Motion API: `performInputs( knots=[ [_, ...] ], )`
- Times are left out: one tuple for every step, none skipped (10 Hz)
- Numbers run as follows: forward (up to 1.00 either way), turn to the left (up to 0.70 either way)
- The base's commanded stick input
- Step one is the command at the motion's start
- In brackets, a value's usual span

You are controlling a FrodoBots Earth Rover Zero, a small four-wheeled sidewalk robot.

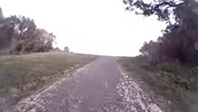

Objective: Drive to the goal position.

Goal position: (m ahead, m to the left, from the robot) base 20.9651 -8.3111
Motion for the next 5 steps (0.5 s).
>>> performInputs(
  knots=[
    [0.7, 0.0],
    [0.7, 0.0],
    [0.7, 0.0],
    [0.7, 0.0],
    [0.7, 0.0]
  ],
)
